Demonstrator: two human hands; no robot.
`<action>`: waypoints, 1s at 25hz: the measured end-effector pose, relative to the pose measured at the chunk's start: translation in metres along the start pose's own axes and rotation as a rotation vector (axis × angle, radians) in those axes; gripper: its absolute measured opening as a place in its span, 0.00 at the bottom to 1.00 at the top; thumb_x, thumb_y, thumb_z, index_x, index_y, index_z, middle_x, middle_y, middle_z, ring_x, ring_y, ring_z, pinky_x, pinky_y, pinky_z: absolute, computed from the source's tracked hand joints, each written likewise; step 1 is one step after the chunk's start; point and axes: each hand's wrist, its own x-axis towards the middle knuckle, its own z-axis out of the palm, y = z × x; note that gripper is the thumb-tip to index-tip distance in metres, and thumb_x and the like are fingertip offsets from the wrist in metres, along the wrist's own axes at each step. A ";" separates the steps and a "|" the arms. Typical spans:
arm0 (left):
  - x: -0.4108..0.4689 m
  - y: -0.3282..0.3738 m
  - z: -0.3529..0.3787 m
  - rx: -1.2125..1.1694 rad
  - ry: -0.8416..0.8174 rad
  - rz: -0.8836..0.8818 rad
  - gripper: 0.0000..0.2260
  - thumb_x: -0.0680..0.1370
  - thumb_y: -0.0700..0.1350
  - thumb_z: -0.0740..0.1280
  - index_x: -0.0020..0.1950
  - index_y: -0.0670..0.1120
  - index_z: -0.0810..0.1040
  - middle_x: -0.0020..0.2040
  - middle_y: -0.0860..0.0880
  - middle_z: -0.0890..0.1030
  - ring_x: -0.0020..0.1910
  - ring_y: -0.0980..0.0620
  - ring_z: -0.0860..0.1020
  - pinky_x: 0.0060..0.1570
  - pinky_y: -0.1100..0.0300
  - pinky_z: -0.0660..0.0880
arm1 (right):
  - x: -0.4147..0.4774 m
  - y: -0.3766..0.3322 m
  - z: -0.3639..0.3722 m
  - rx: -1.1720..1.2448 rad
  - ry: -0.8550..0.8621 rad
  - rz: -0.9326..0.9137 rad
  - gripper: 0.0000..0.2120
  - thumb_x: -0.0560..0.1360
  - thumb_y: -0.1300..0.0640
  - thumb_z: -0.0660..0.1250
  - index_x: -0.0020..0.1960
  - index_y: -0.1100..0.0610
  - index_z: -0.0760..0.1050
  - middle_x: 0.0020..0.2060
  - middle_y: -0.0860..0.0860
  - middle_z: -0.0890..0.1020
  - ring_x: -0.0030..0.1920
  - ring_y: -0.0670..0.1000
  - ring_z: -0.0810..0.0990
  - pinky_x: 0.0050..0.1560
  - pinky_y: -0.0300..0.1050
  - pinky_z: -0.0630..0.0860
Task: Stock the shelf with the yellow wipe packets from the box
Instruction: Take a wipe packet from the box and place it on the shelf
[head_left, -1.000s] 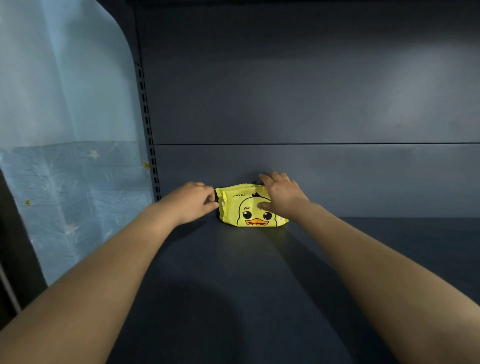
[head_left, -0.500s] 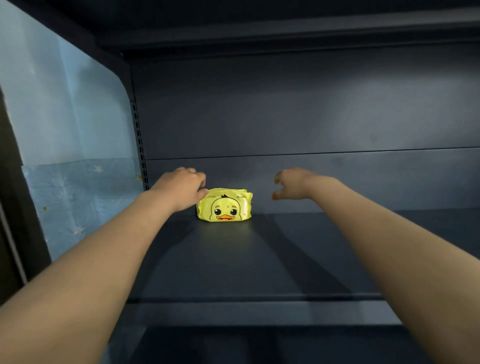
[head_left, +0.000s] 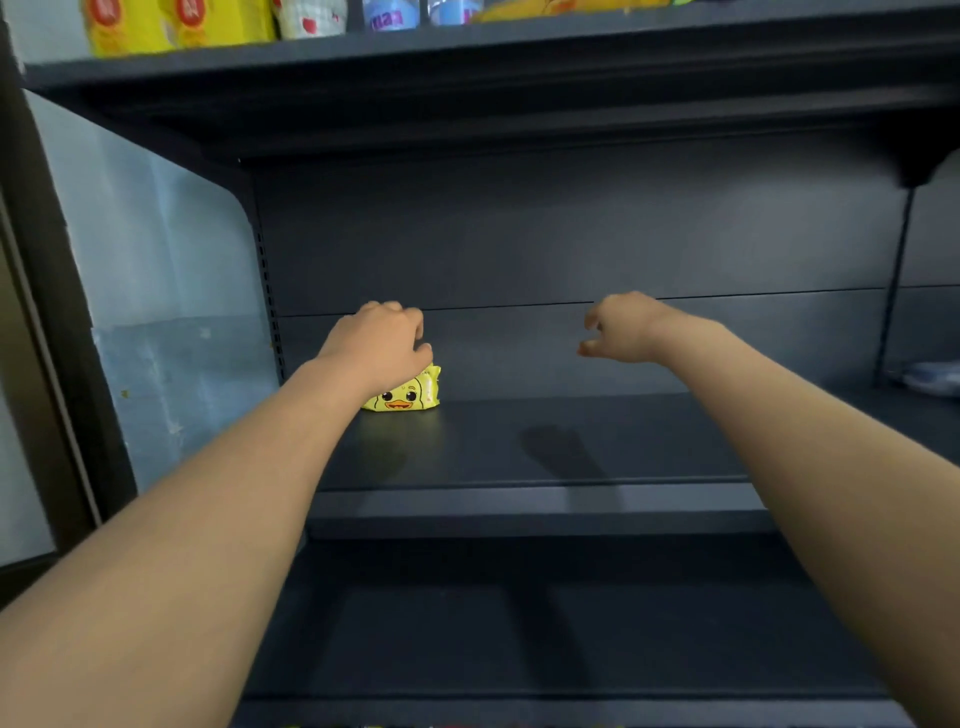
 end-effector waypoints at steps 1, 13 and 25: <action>-0.008 0.008 -0.008 0.002 0.009 0.001 0.13 0.78 0.50 0.58 0.57 0.46 0.74 0.55 0.47 0.75 0.57 0.46 0.71 0.53 0.52 0.71 | -0.014 0.006 -0.007 0.002 0.016 0.012 0.22 0.76 0.47 0.63 0.63 0.61 0.73 0.59 0.56 0.77 0.59 0.59 0.75 0.59 0.51 0.73; -0.123 0.115 -0.068 -0.036 0.034 0.003 0.12 0.78 0.49 0.58 0.55 0.44 0.74 0.55 0.46 0.75 0.57 0.45 0.71 0.51 0.52 0.68 | -0.200 0.057 -0.043 -0.004 0.027 0.072 0.22 0.77 0.48 0.62 0.63 0.62 0.73 0.60 0.58 0.77 0.60 0.60 0.74 0.60 0.51 0.72; -0.191 0.249 0.004 -0.125 -0.110 0.122 0.12 0.78 0.49 0.58 0.53 0.44 0.75 0.52 0.46 0.77 0.54 0.45 0.72 0.50 0.52 0.70 | -0.326 0.143 0.037 0.125 -0.159 0.201 0.20 0.78 0.49 0.61 0.62 0.62 0.72 0.58 0.59 0.77 0.57 0.60 0.75 0.54 0.49 0.73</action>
